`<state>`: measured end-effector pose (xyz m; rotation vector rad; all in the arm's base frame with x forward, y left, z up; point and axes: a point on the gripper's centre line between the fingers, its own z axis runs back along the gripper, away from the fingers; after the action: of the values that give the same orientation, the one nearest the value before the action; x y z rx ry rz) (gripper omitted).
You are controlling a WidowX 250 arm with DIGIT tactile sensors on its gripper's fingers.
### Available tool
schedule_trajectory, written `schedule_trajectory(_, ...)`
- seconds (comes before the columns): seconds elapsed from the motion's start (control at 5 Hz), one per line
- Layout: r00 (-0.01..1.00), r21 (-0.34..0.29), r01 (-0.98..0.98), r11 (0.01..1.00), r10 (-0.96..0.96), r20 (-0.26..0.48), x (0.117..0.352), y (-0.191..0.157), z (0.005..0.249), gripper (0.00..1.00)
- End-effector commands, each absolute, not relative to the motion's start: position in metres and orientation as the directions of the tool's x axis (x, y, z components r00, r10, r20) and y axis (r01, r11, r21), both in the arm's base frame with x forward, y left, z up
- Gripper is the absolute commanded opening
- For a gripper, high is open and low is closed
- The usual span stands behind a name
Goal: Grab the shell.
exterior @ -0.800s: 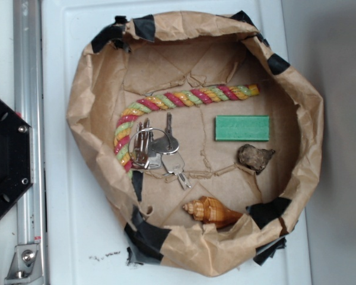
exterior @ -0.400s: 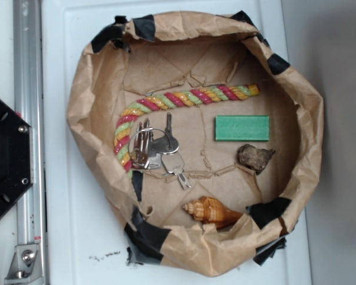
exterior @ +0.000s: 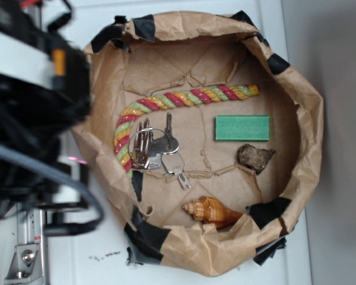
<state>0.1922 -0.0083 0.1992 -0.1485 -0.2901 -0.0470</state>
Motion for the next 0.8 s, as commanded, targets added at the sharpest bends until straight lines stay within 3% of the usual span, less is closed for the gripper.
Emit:
schedule_trajectory(0.0, 0.930, -0.131, 0.164, 0.978, -0.109, 0.350, 0.246, 0.008, 0.163, 1.00)
schedule_trajectory(0.2, 0.900, -0.178, 0.255, 0.950, -0.166, 0.403, 0.268, 0.008, 0.131, 1.00)
schedule_trajectory(0.4, 0.906, -0.108, 0.277, 0.955, -0.222, 0.360, 0.286, 0.004, 0.102, 1.00)
schedule_trajectory(0.6, 0.875, -0.059, 0.384, 0.922, -0.343, 0.343, 0.295, -0.033, 0.079, 1.00)
